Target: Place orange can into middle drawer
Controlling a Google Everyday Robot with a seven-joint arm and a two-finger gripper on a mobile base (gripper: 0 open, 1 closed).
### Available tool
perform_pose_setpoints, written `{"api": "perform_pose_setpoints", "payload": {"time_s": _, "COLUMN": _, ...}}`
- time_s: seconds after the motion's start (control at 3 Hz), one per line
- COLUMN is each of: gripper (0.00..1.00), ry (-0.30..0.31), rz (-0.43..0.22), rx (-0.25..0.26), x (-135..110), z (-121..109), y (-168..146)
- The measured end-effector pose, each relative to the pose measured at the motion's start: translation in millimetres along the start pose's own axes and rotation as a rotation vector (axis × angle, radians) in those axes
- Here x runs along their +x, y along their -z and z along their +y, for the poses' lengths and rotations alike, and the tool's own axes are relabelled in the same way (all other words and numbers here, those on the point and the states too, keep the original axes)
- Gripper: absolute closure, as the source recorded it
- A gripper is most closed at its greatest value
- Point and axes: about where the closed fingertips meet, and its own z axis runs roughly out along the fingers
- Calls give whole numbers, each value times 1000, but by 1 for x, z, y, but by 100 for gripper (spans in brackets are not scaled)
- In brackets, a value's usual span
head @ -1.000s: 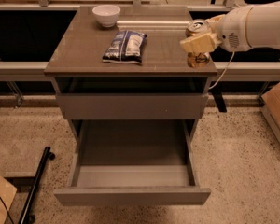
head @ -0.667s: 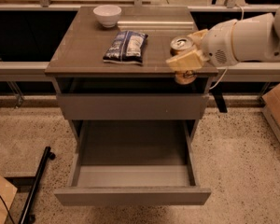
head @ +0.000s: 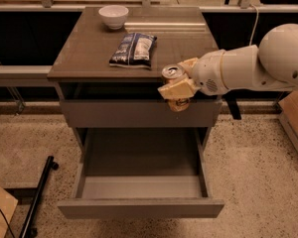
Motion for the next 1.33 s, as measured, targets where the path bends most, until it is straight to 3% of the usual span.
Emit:
{"api": "perform_pose_setpoints", "payload": {"time_s": 0.33, "gripper": 100, "ry": 18, "rz": 16, "rx": -29, "x": 3, "z": 4, "y": -9}}
{"api": "perform_pose_setpoints", "payload": {"time_s": 1.33, "gripper": 100, "ry": -70, "rz": -100, "rx": -56, "x": 93, "z": 55, "y": -85}}
